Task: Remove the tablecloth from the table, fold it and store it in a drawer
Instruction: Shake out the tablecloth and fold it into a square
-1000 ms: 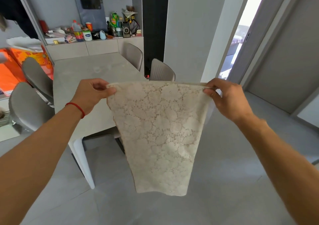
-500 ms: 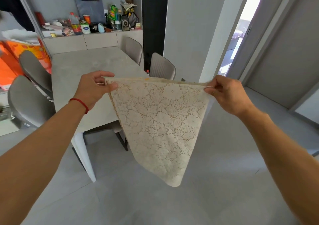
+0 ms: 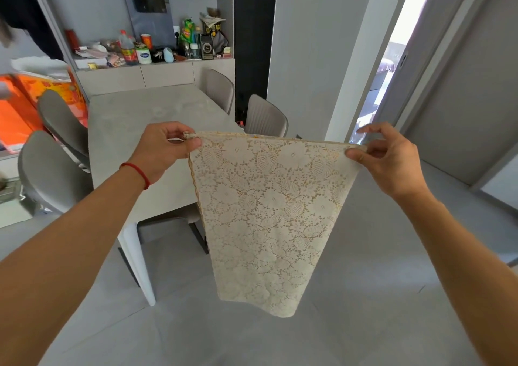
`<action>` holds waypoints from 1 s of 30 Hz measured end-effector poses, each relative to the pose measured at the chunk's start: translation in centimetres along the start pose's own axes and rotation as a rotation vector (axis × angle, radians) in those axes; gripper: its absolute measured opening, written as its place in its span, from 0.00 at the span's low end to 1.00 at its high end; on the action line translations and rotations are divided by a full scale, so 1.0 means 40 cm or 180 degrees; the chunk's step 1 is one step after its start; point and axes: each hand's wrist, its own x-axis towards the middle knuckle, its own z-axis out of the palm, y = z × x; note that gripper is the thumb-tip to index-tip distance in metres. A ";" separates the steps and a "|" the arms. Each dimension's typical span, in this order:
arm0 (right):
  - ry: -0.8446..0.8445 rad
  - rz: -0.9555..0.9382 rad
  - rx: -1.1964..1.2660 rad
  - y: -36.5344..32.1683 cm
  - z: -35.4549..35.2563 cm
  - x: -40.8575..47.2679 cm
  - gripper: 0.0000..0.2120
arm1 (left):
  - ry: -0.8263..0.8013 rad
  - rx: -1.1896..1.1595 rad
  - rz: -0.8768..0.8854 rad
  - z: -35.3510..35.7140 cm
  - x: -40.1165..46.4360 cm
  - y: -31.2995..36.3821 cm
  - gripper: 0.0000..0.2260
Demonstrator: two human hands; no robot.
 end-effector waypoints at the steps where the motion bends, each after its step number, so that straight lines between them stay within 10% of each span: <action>1: -0.0007 -0.0001 0.0017 0.000 -0.003 -0.003 0.19 | -0.0035 0.0044 -0.0026 0.003 0.001 0.001 0.04; 15: -0.0257 -0.0030 0.0916 0.008 -0.071 0.004 0.07 | -0.1030 -0.0012 0.0071 -0.022 0.005 0.065 0.09; 30: -0.0112 0.0673 0.2305 0.007 0.030 0.031 0.21 | -0.0305 -0.0982 -0.0116 0.013 0.158 0.246 0.12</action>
